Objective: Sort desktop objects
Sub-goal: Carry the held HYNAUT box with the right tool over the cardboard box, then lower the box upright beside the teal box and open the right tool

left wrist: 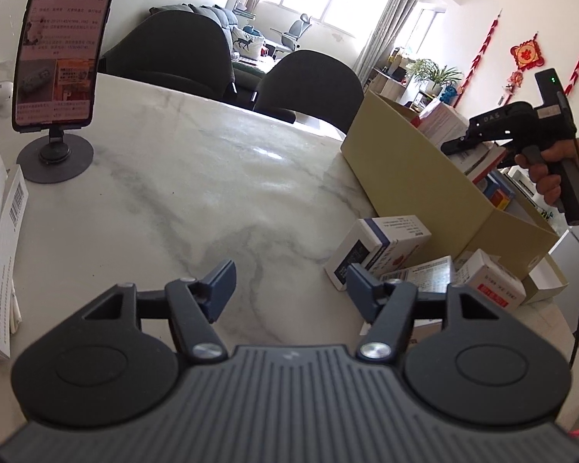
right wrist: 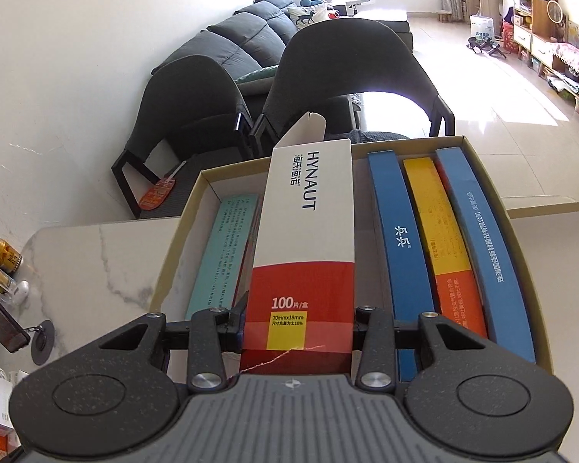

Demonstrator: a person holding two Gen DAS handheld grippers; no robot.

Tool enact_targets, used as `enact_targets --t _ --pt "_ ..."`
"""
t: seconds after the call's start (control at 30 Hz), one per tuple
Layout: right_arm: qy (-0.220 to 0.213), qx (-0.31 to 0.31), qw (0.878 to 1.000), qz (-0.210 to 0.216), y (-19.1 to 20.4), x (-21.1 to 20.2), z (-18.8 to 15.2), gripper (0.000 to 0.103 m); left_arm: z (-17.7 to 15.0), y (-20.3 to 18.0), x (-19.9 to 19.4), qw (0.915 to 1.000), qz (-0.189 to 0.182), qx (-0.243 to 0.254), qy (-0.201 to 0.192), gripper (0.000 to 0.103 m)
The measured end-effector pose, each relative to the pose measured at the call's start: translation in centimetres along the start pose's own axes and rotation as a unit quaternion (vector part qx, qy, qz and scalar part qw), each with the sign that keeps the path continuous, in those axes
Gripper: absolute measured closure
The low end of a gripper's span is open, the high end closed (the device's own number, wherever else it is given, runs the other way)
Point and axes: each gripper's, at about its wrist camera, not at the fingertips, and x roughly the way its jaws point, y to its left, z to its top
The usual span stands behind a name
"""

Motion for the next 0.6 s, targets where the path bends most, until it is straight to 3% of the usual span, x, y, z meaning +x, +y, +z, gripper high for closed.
enact_targets --t 0.6 --pt "0.022 -0.110 0.990 -0.091 3.0 5.8 -0.9 0.061 -0.1 -0.1 2.0 0.9997 0.005 0.005 0.022 0.035"
